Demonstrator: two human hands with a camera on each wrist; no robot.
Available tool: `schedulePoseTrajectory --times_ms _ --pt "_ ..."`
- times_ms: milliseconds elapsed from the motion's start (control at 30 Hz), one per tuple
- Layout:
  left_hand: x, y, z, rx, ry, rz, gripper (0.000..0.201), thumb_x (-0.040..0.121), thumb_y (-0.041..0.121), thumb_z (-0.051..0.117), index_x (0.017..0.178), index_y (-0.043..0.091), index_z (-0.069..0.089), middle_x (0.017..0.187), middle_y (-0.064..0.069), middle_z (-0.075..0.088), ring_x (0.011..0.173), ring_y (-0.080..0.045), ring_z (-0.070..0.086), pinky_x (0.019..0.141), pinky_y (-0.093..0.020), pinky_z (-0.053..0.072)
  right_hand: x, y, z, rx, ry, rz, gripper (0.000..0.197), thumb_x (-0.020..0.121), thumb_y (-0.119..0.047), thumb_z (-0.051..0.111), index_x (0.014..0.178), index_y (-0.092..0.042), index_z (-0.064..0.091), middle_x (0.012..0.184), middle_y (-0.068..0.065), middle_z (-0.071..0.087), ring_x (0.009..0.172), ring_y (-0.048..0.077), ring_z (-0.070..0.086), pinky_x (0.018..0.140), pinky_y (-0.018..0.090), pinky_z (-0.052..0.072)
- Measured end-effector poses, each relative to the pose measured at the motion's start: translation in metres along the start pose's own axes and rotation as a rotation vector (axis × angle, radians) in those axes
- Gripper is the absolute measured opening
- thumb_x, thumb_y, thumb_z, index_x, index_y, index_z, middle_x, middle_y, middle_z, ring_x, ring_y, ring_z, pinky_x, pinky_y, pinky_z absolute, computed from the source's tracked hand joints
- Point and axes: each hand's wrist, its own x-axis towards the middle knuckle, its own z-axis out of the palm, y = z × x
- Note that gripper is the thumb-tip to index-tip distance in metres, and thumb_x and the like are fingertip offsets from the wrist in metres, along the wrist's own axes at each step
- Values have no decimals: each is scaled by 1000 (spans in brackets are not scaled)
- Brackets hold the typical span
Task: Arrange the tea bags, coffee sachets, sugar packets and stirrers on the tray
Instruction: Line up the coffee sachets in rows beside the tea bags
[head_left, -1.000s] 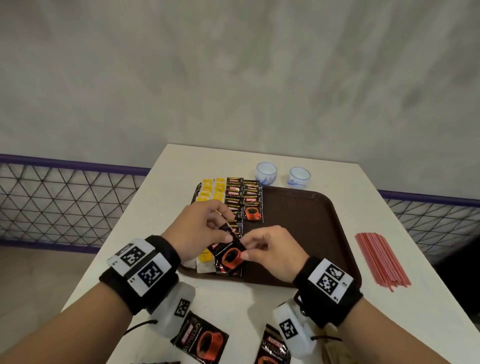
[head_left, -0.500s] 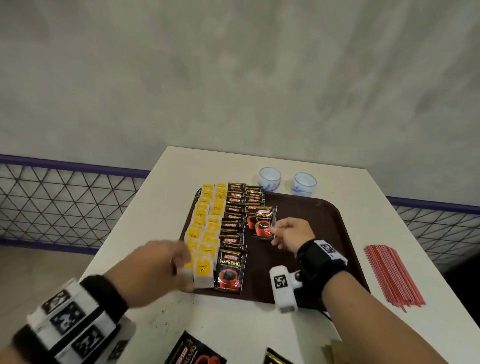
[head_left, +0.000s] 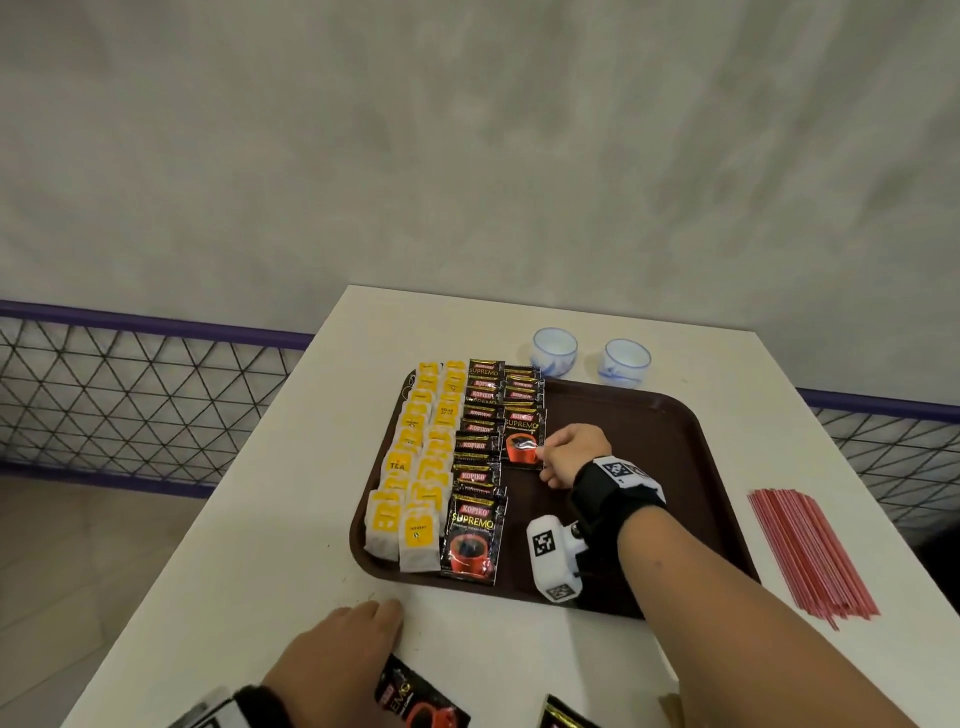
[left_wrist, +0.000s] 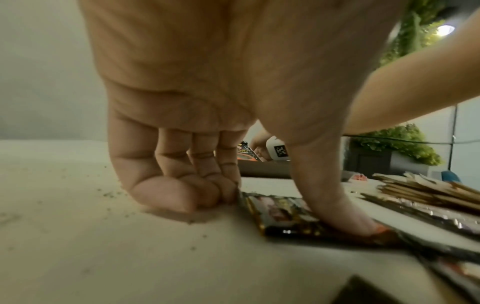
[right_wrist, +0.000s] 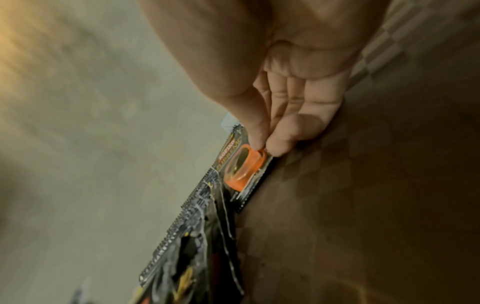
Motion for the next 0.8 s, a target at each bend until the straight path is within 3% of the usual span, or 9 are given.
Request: schedulePoseTrajectory --times_ms 67,133,233,300,433,533,600,700,800 --pt "1 2 0 -30 -2 9 38 75 50 63 94 33 35 92 11 38 95 -14 46 77 -27 36 -1 1 -1 14 19 -18 11 87 -8 68 83 -10 58 60 10 65 45 16 58 44 24 50" --pt "0 3 -2 -52 3 9 39 75 45 63 74 34 26 83 13 39 86 -13 44 69 -26 34 -2 5 -2 39 14 -42 10 86 -9 69 87 -10 59 63 11 66 49 18 62 54 30 58" --pt "-1 2 -6 -79 6 22 40 74 36 65 70 34 25 84 12 44 82 -12 46 61 -22 32 -5 9 -4 49 9 -75 12 86 -10 69 87 -11 57 67 11 67 56 23 65 68 41 61" --pt "0 -2 -5 -100 77 47 35 77 26 60 69 33 27 81 13 45 73 -8 44 58 -19 31 -10 10 -9 34 7 -114 12 86 -10 68 89 -11 56 69 9 65 58 24 65 66 40 61" --pt "1 -7 -2 -155 170 114 30 79 13 52 66 33 33 77 16 45 68 0 42 59 -13 33 -40 7 -25 -4 -62 -244 12 88 -12 67 94 -11 57 77 7 61 57 17 61 49 24 52" --pt "-1 -5 -9 -266 208 171 28 77 7 53 68 31 42 77 14 52 68 -2 48 61 -11 39 -76 9 -32 -85 -227 -356 11 87 -18 68 93 -18 60 85 4 63 62 11 61 53 19 48" --pt "-5 1 -20 -338 252 246 28 78 1 54 73 27 48 77 14 54 70 -2 49 61 -11 42 -103 13 -32 -178 -432 -461 14 85 -26 71 96 -24 63 86 -4 64 67 7 60 62 21 49" --pt "-8 9 -42 -423 341 403 40 76 -5 59 75 35 51 78 11 54 70 -4 49 60 -10 39 -132 19 -26 -377 -749 -564 28 86 -34 70 113 -32 63 95 -18 65 77 -2 58 72 19 47" --pt "-3 10 -61 -424 457 540 41 75 -5 64 80 35 56 79 17 53 72 -3 50 64 -8 38 -142 22 -20 -305 -778 -604 17 87 -24 69 98 -36 63 76 -22 63 68 -5 56 68 16 43"
